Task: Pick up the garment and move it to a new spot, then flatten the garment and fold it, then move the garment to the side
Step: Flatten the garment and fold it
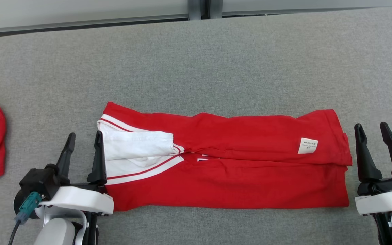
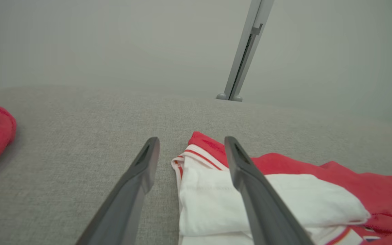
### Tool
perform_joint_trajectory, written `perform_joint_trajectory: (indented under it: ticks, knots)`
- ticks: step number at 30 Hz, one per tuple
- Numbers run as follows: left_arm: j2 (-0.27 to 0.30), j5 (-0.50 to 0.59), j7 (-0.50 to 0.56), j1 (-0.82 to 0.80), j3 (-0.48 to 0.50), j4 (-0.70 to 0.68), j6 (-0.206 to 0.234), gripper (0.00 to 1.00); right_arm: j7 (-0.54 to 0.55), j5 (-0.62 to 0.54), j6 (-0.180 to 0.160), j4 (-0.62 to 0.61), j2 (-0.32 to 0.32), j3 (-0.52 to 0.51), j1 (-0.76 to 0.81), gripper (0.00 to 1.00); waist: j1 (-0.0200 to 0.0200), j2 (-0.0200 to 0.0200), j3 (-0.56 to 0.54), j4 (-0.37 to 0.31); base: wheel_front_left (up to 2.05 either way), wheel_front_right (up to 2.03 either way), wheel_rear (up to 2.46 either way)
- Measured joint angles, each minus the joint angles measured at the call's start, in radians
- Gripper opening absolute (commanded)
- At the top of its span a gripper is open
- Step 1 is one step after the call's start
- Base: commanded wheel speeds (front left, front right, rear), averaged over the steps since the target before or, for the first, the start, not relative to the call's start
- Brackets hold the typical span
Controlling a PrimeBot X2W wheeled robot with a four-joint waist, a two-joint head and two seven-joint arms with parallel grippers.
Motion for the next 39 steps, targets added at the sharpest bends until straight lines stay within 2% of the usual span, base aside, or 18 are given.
perform_joint_trajectory:
  ticks: [4,11,22,39]
  knots:
    - [-0.017,0.081,-0.002,0.046,0.029,-0.145,0.039,1.0,-0.01,-0.142,0.0,-0.063,0.046,-0.043,0.024,1.0,0.0,0.0,-0.023,0.005,0.0,0.0,0.0]
    - [-0.024,0.156,-0.004,0.14,0.021,-0.258,0.08,1.0,0.011,-0.291,0.0,-0.144,0.103,-0.05,0.105,1.0,0.0,0.0,-0.08,0.009,0.0,0.0,0.0]
    - [-0.029,0.176,0.037,0.249,-0.013,-0.302,0.121,1.0,0.055,-0.334,0.0,-0.187,0.153,-0.053,0.205,1.0,-0.0001,0.0,-0.16,0.011,0.0,0.0,0.0]
    - [-0.022,0.171,0.055,0.253,-0.02,-0.313,0.138,1.0,0.059,-0.318,0.0,-0.162,0.154,-0.051,0.204,1.0,0.0,0.0,-0.148,0.015,0.0,0.0,0.0]
